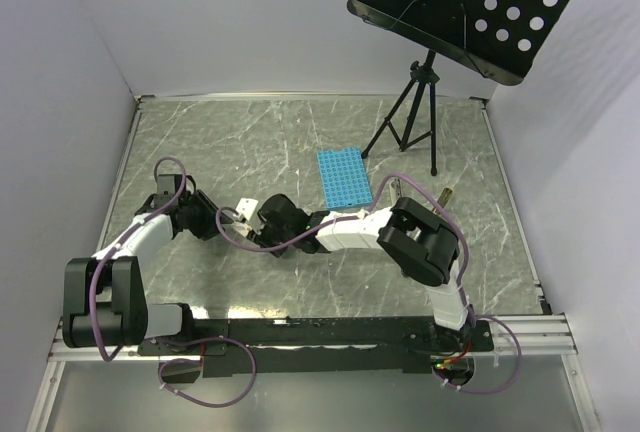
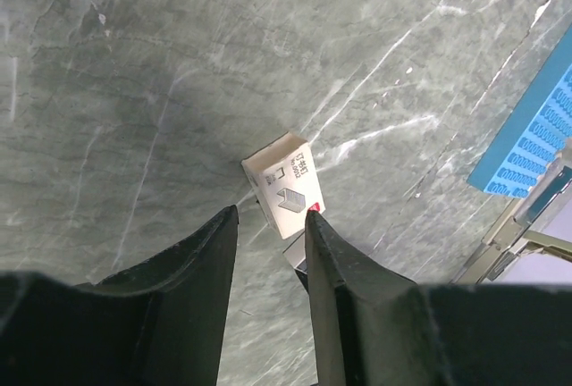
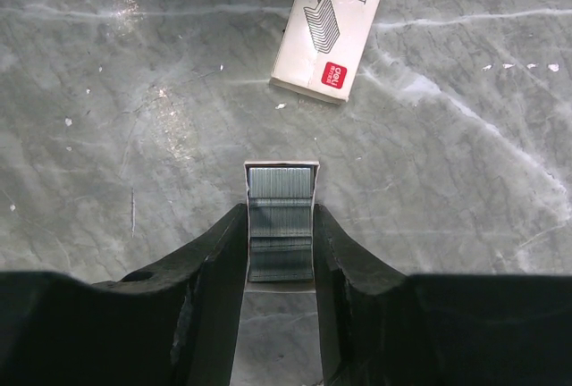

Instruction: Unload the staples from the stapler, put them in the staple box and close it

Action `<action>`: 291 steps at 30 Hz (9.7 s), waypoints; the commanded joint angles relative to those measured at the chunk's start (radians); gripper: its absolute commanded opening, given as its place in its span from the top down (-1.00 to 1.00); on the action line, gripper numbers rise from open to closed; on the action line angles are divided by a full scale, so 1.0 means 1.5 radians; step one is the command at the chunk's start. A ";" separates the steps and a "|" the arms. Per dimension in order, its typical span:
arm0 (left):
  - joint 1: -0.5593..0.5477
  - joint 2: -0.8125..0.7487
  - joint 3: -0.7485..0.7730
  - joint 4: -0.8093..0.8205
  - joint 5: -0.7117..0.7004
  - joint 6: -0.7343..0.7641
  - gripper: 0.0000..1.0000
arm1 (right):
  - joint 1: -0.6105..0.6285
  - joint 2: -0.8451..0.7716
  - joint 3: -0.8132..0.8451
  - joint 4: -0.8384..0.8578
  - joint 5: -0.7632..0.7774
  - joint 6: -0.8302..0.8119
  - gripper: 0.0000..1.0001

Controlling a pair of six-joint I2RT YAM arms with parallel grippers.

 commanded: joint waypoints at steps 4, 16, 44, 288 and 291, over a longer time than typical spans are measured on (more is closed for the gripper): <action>0.002 0.020 0.022 0.012 0.013 0.014 0.18 | 0.009 0.032 0.050 0.005 0.001 0.038 0.30; 0.002 0.027 0.021 0.014 0.008 0.011 0.18 | 0.008 0.058 0.083 0.009 0.029 0.057 0.30; 0.002 0.047 -0.012 0.054 0.016 -0.007 0.28 | 0.008 0.072 0.096 0.025 0.053 0.099 0.30; -0.094 -0.214 0.228 -0.044 -0.016 0.093 -0.99 | -0.082 -0.447 -0.078 -0.249 0.136 0.272 -1.00; -0.094 -0.303 0.224 -0.002 0.029 0.117 -0.99 | -0.083 -0.527 -0.088 -0.288 0.140 0.320 -1.00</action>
